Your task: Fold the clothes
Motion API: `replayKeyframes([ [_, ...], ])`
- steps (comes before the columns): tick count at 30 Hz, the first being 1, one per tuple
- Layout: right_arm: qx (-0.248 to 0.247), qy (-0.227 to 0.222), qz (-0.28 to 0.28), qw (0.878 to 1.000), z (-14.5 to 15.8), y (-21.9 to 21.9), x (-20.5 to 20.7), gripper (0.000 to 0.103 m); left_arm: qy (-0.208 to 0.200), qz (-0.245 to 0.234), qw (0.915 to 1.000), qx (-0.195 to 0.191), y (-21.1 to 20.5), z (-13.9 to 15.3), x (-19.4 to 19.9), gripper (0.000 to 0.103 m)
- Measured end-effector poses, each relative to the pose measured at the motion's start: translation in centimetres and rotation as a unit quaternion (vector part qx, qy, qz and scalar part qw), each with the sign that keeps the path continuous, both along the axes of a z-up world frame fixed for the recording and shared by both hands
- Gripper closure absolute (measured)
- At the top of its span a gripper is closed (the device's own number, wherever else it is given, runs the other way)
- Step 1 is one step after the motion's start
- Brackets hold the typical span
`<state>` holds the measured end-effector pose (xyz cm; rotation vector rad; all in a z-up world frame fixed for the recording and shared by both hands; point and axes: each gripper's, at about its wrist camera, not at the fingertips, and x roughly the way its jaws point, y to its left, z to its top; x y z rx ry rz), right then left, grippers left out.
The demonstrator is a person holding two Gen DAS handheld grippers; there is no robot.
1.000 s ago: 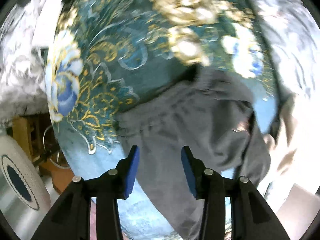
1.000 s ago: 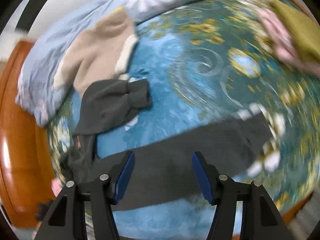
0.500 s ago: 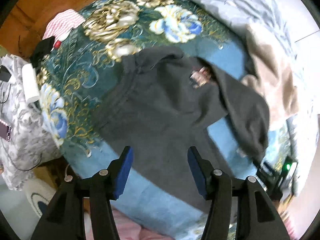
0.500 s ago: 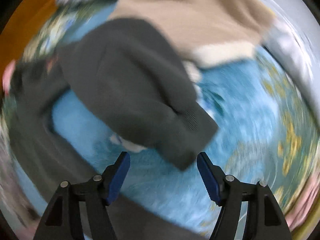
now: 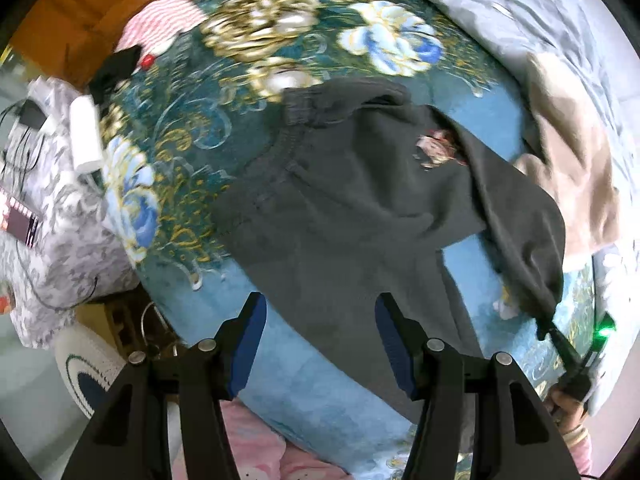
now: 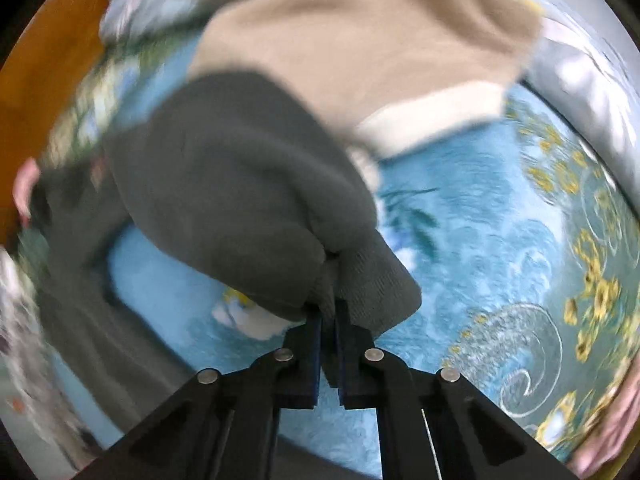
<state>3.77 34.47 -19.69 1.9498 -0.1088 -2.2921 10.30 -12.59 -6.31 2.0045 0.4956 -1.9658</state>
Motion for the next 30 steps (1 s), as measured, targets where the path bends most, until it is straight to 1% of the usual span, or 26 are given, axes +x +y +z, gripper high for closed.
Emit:
replayKeyframes([
  [3,-0.012,0.033,-0.05,0.998,3.1,4.6,0.7,0.097,0.0,-0.023,0.9997,0.01,1.8,-0.4,-0.7,0.045],
  [5,-0.012,0.051,-0.097,0.994,5.0,8.4,0.8,0.097,-0.002,-0.031,0.9994,0.016,2.6,-0.7,-0.9,0.045],
  [8,-0.019,0.073,-0.181,0.981,7.6,13.6,1.2,0.097,-0.006,-0.037,0.999,0.023,3.2,-1.1,-1.0,0.045],
  [10,-0.016,0.07,-0.229,0.971,8.0,17.0,1.9,0.097,-0.009,-0.036,0.999,0.025,3.2,-1.4,-1.0,0.045],
  [11,-0.015,0.063,-0.248,0.966,7.7,18.3,2.1,0.097,-0.011,-0.035,0.999,0.026,3.2,-1.5,-1.0,0.045],
  [14,-0.002,0.024,-0.284,0.958,5.2,20.0,2.7,0.097,-0.016,-0.024,0.9993,0.025,2.5,-1.9,-1.1,0.045],
  [17,-0.002,-0.019,-0.307,0.952,3.1,19.9,3.7,0.097,-0.019,-0.008,0.9992,0.033,2.1,-2.3,-1.2,0.045],
  [19,-0.01,-0.032,-0.321,0.947,2.5,20.1,4.6,0.096,-0.023,0.005,0.9989,0.04,1.9,-2.7,-1.5,0.045],
  [20,-0.016,-0.028,-0.33,0.943,2.4,20.2,5.0,0.092,-0.024,0.01,0.9986,0.046,2.0,-2.9,-1.6,0.045],
  [21,-0.024,-0.023,-0.338,0.941,2.6,20.3,5.4,0.092,-0.025,0.016,0.9982,0.053,2.0,-3.2,-1.8,0.045],
  [22,-0.029,-0.019,-0.343,0.939,2.9,20.5,5.7,0.09,-0.025,0.021,0.9977,0.06,2.1,-3.4,-2.1,0.045],
  [24,-0.029,-0.013,-0.356,0.934,3.4,21.3,6.4,0.068,-0.025,0.028,0.997,0.067,2.2,-3.9,-2.7,0.045],
  [26,-0.021,0.002,-0.379,0.925,4.6,22.2,7.4,0.063,-0.022,0.038,0.9962,0.074,2.2,-4.2,-3.6,0.045],
  [28,-0.023,0.014,-0.409,0.912,5.9,23.3,8.4,0.062,-0.016,0.054,0.9945,0.088,2.1,-4.5,-4.6,0.045],
  [30,-0.049,0.022,-0.441,0.896,6.4,23.7,9.1,0.063,-0.009,0.074,0.9918,0.104,2.0,-4.9,-5.9,0.045],
])
